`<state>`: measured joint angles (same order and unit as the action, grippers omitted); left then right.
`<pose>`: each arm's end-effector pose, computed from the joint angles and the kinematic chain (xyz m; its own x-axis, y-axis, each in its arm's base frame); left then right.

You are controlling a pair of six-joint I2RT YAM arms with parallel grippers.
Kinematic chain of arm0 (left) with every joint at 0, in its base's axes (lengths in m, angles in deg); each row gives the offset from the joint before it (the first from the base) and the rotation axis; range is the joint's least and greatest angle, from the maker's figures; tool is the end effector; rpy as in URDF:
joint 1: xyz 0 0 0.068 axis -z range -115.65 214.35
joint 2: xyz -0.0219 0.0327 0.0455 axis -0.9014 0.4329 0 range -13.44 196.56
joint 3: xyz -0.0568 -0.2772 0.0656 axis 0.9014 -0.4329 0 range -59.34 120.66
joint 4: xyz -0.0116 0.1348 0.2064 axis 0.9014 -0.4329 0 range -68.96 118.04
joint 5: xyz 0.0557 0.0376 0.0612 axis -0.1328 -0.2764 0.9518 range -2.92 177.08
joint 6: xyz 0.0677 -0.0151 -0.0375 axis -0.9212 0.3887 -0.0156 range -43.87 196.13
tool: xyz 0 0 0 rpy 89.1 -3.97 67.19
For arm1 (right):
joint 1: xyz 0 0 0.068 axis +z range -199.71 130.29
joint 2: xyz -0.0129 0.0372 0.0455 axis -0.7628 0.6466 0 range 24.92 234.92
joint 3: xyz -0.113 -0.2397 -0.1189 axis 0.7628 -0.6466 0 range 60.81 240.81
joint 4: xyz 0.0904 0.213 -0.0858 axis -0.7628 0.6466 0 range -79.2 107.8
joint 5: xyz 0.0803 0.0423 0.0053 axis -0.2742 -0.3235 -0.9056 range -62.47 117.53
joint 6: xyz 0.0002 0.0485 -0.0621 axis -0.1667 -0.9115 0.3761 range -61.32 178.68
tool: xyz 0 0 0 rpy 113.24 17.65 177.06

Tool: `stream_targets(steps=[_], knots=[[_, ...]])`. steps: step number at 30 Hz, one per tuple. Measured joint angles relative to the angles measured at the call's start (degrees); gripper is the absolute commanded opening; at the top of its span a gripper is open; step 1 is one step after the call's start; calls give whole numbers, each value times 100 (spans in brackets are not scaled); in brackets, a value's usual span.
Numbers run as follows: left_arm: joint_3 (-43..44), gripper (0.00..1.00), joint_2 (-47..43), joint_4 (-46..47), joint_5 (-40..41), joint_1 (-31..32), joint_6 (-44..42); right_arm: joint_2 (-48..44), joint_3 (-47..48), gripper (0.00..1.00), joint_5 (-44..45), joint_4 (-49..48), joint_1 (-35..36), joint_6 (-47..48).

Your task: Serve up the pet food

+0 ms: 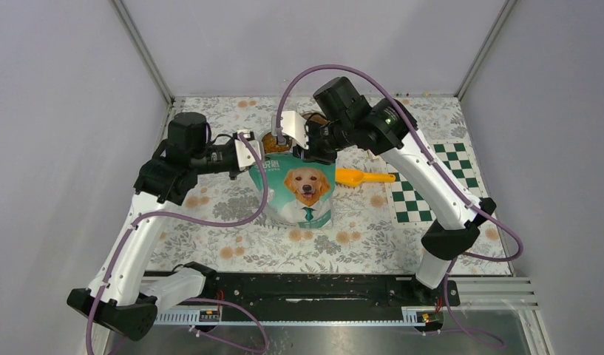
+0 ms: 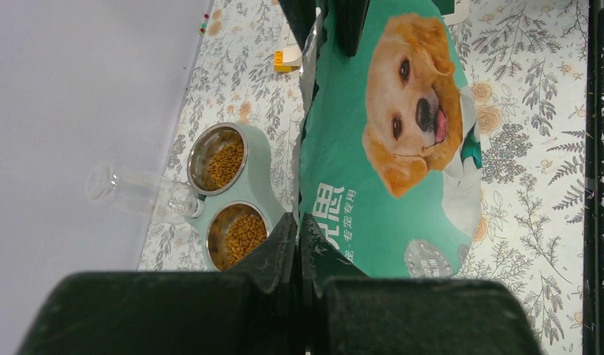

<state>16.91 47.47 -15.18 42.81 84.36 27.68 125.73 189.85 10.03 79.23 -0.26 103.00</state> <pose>0.1682 -0.1116 0.4213 0.3258 0.4517 -0.8305 0.8759 0.1864 0.4450 0.2137 0.2809 0.4626 0.3103 -0.6622 -0.6820 -0.9185 -0.0240 -0.3946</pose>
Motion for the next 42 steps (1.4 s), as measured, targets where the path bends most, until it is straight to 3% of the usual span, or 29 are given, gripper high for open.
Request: stream_targets(steps=[2,4,5,8,9,11,13,15,19,23,26,28,30,34,39,42], knots=[[0,0,-9,-9,0,2,-2,-37,-15,19,92,105,0,39],[-2,0,-11,-9,0,2,-4,-57,-17,2,160,225,0,81],[-7,0,-11,-2,0,2,-7,-63,-17,0,179,302,0,96],[-17,0,-11,13,0,7,-26,-72,-17,0,247,330,9,136],[-17,0,-11,15,0,7,-31,-74,-17,5,260,330,15,142],[-20,0,-11,22,0,7,-55,-81,-17,25,291,330,22,138],[-22,0,-11,22,2,7,-70,-87,-17,36,352,330,28,109],[-22,0,-17,4,2,7,-74,-144,-24,32,505,343,15,111],[-24,0,-31,0,9,7,-87,-356,-52,0,636,442,-28,101],[-31,0,-44,0,-4,35,-90,-444,-76,1,619,516,-55,81],[-37,0,-44,13,-4,35,-92,-444,-76,29,588,514,-81,70],[-42,0,-46,9,11,28,-94,-457,-105,37,625,520,-98,50],[-50,0,-57,4,13,26,-94,-509,-164,36,675,544,-168,63],[-55,0,-63,7,28,28,-105,-627,-278,0,688,564,-227,46],[-66,0,-85,0,52,28,-107,-656,-334,1,706,518,-229,57],[-68,0,-87,2,55,28,-107,-658,-337,23,702,511,-229,48]])
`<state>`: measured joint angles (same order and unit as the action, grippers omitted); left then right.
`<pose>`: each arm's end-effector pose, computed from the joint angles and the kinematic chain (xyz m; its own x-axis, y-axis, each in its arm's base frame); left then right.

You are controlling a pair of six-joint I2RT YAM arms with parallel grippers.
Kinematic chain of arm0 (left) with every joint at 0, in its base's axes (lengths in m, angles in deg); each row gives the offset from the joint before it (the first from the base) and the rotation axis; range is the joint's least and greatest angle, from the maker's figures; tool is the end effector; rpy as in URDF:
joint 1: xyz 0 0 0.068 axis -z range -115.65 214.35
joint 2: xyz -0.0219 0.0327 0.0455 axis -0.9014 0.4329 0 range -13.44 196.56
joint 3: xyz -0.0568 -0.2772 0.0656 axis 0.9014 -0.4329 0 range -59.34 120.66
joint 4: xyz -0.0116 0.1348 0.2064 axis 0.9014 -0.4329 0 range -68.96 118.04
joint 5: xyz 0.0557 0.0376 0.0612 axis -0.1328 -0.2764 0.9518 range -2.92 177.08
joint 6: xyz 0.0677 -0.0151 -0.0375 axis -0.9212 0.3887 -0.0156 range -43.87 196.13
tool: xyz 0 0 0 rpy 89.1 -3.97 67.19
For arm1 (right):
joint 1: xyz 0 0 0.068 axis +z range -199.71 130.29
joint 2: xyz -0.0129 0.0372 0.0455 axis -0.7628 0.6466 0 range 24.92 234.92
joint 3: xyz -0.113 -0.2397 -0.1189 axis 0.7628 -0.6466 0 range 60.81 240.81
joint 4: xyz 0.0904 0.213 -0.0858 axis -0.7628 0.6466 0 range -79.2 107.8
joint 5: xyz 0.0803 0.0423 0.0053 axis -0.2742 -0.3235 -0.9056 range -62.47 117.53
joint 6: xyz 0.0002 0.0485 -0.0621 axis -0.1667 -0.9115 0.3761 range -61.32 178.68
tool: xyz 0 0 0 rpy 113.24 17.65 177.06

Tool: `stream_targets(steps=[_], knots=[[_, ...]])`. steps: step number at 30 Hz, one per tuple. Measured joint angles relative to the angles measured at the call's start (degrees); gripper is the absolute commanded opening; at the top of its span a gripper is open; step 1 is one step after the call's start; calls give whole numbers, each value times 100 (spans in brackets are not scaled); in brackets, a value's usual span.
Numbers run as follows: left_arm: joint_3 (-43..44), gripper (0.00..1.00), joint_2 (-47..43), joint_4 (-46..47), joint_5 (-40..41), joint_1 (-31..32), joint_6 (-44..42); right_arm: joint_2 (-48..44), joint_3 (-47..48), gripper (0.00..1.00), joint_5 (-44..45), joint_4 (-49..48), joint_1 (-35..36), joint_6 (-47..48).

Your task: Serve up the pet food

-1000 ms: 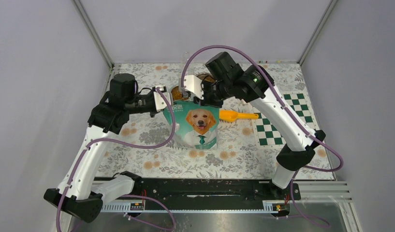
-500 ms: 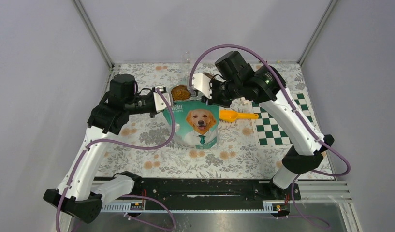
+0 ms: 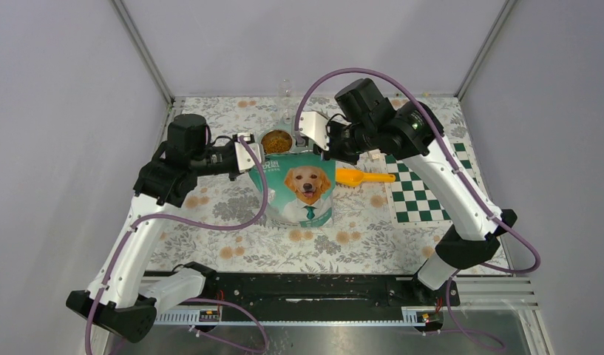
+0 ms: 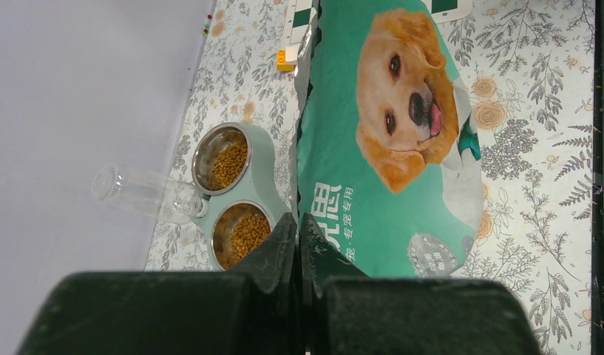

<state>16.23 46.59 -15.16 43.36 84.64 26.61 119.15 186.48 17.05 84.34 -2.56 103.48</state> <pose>0.1645 -0.1107 0.4201 0.3447 0.4587 -0.8190 0.8666 0.1798 0.4654 0.2014 0.2352 0.4715 0.2490 -0.7503 -0.6124 -0.8980 0.0579 -0.4361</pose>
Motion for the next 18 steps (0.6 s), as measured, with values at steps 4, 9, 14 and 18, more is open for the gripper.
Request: stream_targets(steps=[4,9,14,18], knots=[[-9,0,-11,-4,0,0,2,-4,-33,38,-13,-33,-7,-68],[-20,0,-33,-24,-9,0,4,13,-50,40,-262,-168,-24,-157],[-26,0,-35,2,-11,0,31,334,315,41,-603,-341,-2,-247],[-118,0,-87,118,-9,-4,101,664,584,40,-852,-509,68,-289]])
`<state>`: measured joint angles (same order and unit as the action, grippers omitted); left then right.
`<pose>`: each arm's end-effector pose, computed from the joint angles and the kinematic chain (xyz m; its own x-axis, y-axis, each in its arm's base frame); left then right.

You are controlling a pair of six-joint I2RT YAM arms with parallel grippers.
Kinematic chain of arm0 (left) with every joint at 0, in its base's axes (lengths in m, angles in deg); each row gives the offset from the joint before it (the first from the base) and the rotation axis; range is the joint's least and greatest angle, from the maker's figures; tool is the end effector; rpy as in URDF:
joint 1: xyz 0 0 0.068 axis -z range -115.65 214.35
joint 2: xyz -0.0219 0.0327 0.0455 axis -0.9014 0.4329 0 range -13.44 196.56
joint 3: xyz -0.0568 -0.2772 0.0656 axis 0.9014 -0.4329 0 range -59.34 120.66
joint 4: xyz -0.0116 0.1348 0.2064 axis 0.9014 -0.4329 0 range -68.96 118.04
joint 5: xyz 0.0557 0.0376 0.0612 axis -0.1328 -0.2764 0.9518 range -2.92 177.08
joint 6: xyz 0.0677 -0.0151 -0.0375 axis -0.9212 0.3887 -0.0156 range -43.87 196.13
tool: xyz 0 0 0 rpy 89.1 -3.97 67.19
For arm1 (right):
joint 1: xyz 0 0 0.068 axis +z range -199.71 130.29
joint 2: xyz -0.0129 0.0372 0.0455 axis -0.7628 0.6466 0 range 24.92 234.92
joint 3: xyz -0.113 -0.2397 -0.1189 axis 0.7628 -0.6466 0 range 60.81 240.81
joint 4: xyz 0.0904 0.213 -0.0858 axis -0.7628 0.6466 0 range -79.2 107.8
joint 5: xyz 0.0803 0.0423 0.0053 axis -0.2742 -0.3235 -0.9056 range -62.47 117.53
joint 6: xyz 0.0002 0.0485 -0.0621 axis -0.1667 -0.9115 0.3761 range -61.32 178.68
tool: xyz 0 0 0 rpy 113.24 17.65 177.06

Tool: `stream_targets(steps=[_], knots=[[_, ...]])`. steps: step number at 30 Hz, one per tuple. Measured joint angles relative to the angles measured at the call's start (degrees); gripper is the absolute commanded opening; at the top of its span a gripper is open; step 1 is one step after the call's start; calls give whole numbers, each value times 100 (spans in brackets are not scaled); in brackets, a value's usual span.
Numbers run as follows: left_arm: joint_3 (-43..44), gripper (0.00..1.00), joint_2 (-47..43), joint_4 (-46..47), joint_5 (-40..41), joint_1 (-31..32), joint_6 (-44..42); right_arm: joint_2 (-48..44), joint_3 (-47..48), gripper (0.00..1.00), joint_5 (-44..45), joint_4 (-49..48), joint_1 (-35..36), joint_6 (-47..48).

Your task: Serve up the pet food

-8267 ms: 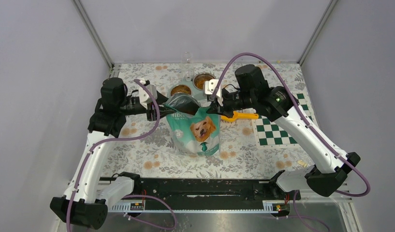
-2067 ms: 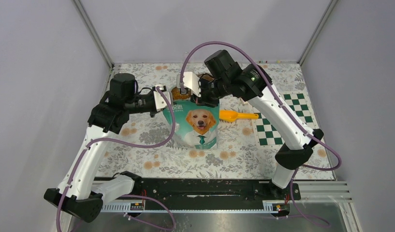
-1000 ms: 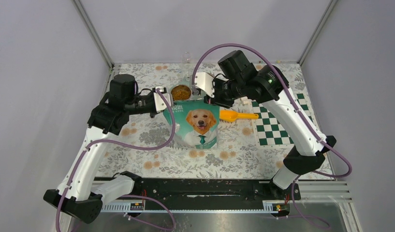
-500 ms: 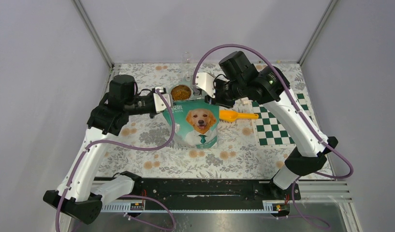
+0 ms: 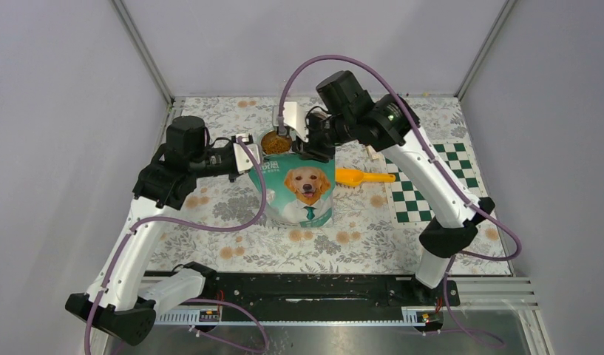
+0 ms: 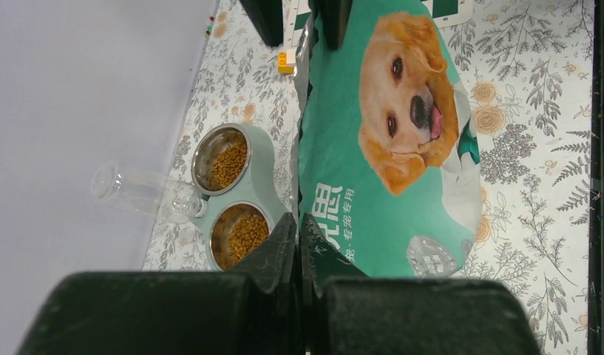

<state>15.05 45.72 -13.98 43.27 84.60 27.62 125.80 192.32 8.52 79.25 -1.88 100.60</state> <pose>0.1624 -0.1099 0.4185 0.3413 0.4503 -0.8251 0.8663 0.1899 0.4620 0.2180 0.2734 0.4745 0.2772 -0.6349 -0.7212 -0.9250 0.0267 -0.3790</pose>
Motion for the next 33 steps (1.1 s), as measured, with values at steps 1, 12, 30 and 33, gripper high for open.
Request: stream_targets(steps=[1,12,30,33], knots=[[-11,0,-15,15,0,-2,33,50,13,39,-61,-31,31,-4],[-98,0,-74,144,2,-4,201,490,334,0,-396,-179,400,-22],[-538,0,-332,774,2,-17,664,675,402,2,-470,-553,505,-238],[-564,0,-356,809,2,-31,745,695,402,0,-457,-599,505,-254]])
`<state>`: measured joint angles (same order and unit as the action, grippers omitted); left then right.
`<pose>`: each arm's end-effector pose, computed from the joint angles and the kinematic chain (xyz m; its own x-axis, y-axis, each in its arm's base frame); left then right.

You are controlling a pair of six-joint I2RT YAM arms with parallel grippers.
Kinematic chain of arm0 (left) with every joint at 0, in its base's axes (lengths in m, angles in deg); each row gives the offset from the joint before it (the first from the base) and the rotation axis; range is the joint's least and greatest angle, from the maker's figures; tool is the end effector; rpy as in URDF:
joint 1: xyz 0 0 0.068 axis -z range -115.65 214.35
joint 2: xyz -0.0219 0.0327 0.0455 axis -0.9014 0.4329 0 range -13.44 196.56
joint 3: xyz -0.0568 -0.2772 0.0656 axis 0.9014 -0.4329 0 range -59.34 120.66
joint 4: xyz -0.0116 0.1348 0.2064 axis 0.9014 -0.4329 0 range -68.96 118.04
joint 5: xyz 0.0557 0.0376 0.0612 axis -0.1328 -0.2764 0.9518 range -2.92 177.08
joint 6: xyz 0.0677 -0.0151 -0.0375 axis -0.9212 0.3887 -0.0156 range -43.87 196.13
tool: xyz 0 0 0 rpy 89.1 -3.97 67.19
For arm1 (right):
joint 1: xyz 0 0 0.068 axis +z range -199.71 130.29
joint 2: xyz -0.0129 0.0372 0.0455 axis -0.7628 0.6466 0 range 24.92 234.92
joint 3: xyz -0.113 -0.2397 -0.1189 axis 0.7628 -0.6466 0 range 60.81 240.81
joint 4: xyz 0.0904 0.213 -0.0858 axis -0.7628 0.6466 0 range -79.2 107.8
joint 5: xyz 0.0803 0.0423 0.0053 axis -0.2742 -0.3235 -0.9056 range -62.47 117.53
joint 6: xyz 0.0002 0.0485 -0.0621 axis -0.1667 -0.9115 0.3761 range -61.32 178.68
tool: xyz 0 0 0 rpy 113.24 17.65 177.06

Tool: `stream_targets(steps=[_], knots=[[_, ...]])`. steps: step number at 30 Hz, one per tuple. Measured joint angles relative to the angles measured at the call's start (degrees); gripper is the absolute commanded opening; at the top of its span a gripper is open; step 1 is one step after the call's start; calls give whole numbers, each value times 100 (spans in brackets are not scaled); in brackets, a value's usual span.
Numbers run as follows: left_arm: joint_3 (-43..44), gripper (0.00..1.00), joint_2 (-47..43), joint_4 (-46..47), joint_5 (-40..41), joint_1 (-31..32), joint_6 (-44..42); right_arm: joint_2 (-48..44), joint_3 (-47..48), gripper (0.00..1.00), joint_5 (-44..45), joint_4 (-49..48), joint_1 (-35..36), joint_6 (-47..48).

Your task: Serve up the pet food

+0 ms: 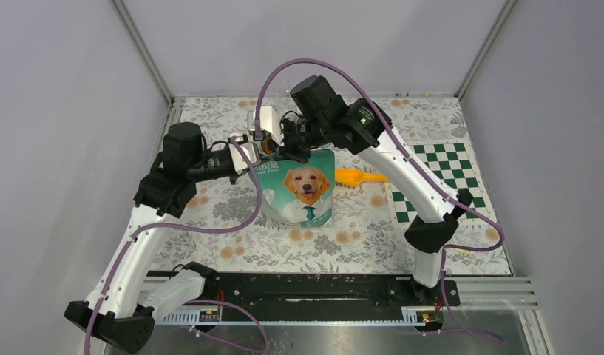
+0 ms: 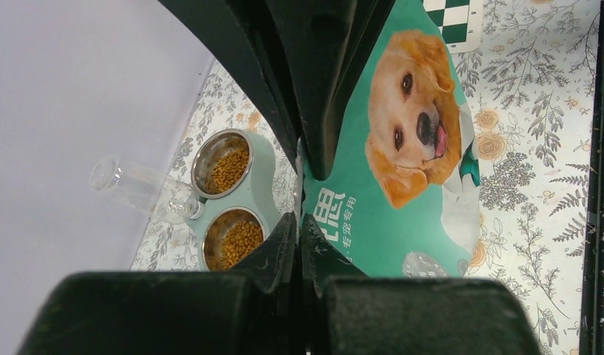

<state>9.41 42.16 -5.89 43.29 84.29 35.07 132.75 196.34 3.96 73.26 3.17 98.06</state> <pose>0.1579 -0.1071 0.4133 0.3097 0.3921 -0.8662 0.8633 0.2658 0.4290 0.2158 0.3299 0.4643 0.3234 -0.5362 -0.7796 -0.9365 -0.0635 -0.3449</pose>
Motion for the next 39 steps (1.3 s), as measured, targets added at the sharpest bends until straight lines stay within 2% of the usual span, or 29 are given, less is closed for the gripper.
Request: stream_targets(steps=[3,5,6,7,9,13,15,18,23,26,28,31,36,39], knots=[[0,0,0,11,2,-4,52,0,0,3,9,-2,0,-4],[0,0,0,13,2,-4,66,0,0,26,24,-4,0,-4],[0,0,0,17,2,-7,66,-2,0,34,44,-7,0,-13],[0,0,0,22,0,-13,68,-2,0,39,72,-11,0,-22],[0,0,0,22,0,-15,72,-7,-22,42,216,-13,4,-4],[0,0,0,17,-4,-15,59,-74,-118,40,588,144,2,157],[0,0,0,11,-4,-15,39,-111,-116,34,706,328,-17,225],[0,0,0,9,-4,-15,26,-197,-111,0,831,656,-68,315],[0,0,4,20,-68,-13,-9,-227,-52,0,807,892,-103,365],[0,0,4,17,-94,-9,-55,-227,-42,22,809,907,-109,361],[0,0,4,4,-90,-11,-92,-234,-42,25,870,925,-120,323],[0,0,4,-2,-83,-17,-118,-337,-50,0,997,1075,-234,293],[0,0,2,15,-131,15,-138,-472,-157,0,929,1141,-319,291],[0,0,2,22,-133,24,-149,-472,-157,21,844,1141,-372,280]])
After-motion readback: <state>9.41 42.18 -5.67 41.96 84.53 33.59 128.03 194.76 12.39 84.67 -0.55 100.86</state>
